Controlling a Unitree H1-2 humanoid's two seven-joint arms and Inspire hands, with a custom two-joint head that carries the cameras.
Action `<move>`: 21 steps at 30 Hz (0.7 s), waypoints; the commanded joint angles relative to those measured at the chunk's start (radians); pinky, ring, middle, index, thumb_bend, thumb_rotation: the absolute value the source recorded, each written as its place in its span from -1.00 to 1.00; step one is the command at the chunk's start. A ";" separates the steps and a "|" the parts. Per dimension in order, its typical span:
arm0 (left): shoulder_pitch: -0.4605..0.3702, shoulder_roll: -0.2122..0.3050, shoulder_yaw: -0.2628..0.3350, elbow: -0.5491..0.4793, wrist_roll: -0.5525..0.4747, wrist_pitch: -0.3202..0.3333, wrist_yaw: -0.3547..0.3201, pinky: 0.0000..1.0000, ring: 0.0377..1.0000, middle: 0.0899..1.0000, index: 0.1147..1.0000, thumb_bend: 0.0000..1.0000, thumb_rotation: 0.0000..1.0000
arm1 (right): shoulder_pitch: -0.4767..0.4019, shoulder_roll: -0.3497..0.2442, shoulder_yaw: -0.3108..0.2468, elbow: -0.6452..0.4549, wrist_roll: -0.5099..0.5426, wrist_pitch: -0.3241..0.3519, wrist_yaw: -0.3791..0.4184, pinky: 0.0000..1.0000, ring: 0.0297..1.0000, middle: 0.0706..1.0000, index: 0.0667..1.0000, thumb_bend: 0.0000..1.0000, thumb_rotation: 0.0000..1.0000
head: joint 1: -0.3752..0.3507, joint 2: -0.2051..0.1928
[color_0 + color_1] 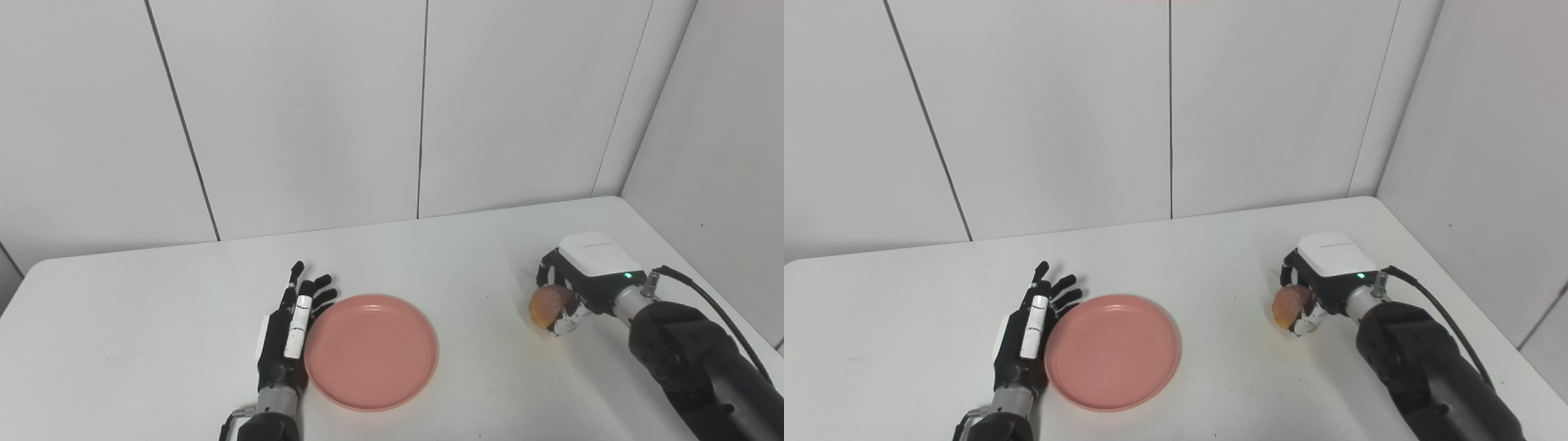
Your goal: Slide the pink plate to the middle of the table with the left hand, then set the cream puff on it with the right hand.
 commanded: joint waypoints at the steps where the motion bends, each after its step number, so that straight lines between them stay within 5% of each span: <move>1: 0.034 -0.016 -0.007 0.034 0.012 0.057 0.012 0.47 0.50 0.56 0.88 0.53 0.66 | -0.049 0.001 -0.025 -0.068 0.017 -0.020 -0.016 -0.55 -0.46 -0.31 -0.06 0.05 -1.00 | 0.010 0.000; 8: 0.034 -0.036 -0.007 0.030 0.022 0.060 0.024 0.48 0.50 0.55 0.88 0.56 0.64 | -0.098 0.058 -0.026 -0.142 0.043 -0.002 0.000 -0.61 -0.53 -0.15 -0.11 0.06 -1.00 | 0.069 0.010; 13: 0.034 -0.044 -0.006 0.026 0.028 0.065 0.039 0.46 0.49 0.55 0.87 0.53 0.71 | -0.140 0.098 -0.012 -0.160 0.042 0.006 0.038 -0.59 -0.49 -0.30 -0.05 0.04 -1.00 | 0.102 0.019; 21: 0.026 -0.066 -0.007 0.030 0.045 0.074 0.060 0.47 0.50 0.55 0.86 0.58 0.77 | -0.193 0.162 0.031 -0.167 0.044 -0.018 0.072 -0.63 -0.54 -0.22 -0.08 0.05 -1.00 | 0.191 0.041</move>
